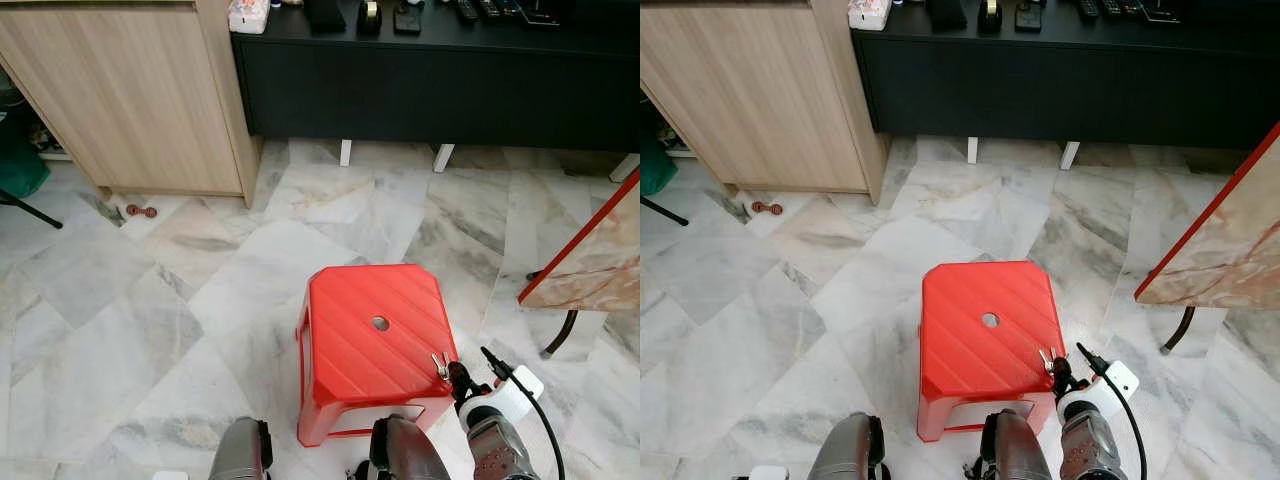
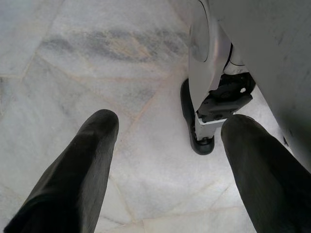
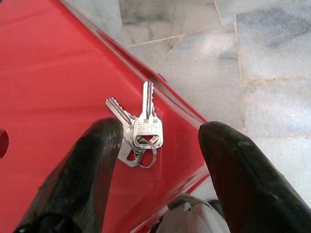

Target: Hang keys on a hook

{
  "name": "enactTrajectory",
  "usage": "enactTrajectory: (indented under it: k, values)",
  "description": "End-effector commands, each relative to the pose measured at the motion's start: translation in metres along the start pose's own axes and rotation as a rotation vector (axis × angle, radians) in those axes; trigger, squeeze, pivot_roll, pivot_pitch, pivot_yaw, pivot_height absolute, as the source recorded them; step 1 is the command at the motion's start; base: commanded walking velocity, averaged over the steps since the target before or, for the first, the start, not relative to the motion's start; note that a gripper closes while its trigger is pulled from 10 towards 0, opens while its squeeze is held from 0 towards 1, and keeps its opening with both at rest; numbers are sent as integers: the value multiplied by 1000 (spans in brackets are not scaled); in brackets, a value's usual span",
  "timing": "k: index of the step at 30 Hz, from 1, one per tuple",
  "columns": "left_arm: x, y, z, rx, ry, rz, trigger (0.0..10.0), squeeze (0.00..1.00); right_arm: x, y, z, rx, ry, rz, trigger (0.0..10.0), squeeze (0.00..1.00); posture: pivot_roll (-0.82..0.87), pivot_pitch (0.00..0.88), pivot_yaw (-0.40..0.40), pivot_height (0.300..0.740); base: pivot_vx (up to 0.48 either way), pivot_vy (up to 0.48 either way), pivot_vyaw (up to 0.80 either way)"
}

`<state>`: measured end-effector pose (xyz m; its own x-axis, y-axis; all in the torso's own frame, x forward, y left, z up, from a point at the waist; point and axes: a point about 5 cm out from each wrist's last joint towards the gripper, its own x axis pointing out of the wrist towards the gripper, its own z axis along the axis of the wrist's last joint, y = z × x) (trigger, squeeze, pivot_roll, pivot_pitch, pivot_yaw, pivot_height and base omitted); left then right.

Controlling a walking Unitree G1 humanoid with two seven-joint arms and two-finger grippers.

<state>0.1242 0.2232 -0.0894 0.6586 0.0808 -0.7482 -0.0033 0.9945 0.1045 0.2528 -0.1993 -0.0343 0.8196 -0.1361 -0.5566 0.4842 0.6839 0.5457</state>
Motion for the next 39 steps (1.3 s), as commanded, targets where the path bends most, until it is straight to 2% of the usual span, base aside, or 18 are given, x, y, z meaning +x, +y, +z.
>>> enactTrajectory:
  k: [1,13,25,39]
  values:
    - [-4,-13,-15,28,59,-59,10000,0,-2,-8,-3,-8,16,-23,10000,0,105,190,-67,634,0,0,0]
    - [-5,-13,-15,32,56,-55,10000,0,2,-5,4,-15,19,-26,10000,0,104,200,-71,634,0,0,0]
    - [-5,-14,-16,31,57,-53,10000,0,1,-2,-9,-69,97,-17,10000,0,105,204,-73,634,0,0,0]
    - [-8,-14,-21,39,62,-52,10000,0,1,-2,-12,-84,109,-24,10000,0,109,224,-73,634,0,0,0]
